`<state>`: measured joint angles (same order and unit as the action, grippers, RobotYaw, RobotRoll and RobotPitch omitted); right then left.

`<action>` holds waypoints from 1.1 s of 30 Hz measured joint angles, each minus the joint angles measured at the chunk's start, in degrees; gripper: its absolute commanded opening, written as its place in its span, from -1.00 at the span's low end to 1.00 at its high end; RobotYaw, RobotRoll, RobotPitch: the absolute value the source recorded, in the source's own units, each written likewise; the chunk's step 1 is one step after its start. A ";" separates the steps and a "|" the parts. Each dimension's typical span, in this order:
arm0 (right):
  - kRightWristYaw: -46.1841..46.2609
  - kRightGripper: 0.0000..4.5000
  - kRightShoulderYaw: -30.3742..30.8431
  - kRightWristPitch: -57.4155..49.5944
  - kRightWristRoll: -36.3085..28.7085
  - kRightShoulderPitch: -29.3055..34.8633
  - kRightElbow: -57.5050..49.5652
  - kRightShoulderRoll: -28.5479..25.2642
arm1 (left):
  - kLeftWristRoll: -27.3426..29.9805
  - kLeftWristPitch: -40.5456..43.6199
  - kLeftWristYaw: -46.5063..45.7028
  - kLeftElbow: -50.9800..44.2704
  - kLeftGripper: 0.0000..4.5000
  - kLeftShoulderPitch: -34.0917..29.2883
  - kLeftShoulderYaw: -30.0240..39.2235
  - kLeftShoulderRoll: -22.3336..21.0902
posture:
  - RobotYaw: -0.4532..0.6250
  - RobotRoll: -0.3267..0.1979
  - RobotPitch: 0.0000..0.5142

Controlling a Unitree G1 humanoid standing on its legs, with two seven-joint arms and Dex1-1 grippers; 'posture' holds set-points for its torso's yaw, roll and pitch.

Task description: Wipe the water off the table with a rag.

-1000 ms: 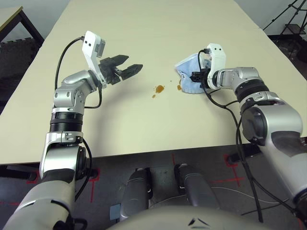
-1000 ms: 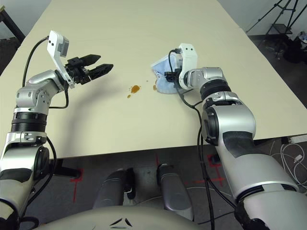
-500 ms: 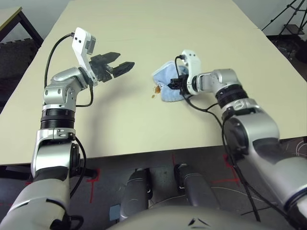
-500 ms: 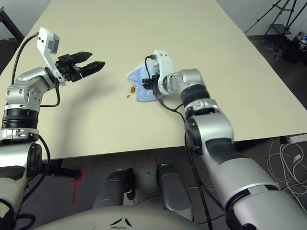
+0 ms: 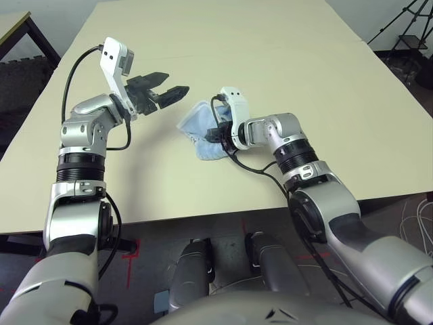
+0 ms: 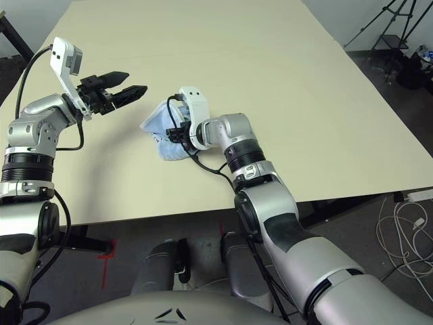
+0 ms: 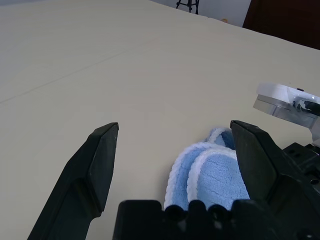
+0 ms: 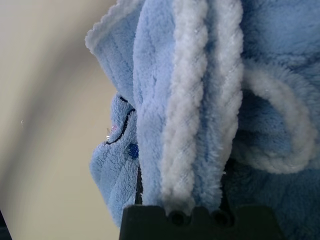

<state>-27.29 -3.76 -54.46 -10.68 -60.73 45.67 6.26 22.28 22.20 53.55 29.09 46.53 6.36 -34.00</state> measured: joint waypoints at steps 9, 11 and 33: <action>9.05 -0.99 -5.64 18.61 0.27 -7.87 20.15 -13.27 | -0.01 -0.20 -0.09 0.20 1.00 -0.03 0.54 -0.13 | -0.44 0.25 -0.51; 11.22 -0.99 -6.34 21.54 0.65 -8.60 22.39 -15.41 | -0.06 -0.31 -0.11 0.48 1.00 -0.02 0.55 -0.12 | -0.44 0.25 -0.51; 14.02 -0.99 -7.68 2.53 -4.59 -5.79 7.78 2.80 | -1.25 -1.71 -0.05 3.06 1.00 1.42 0.43 1.28 | -0.46 0.25 -0.48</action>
<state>-13.28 -11.45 -51.93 -15.27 -66.52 53.45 9.05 21.02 20.49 53.50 32.14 47.95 6.79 -32.71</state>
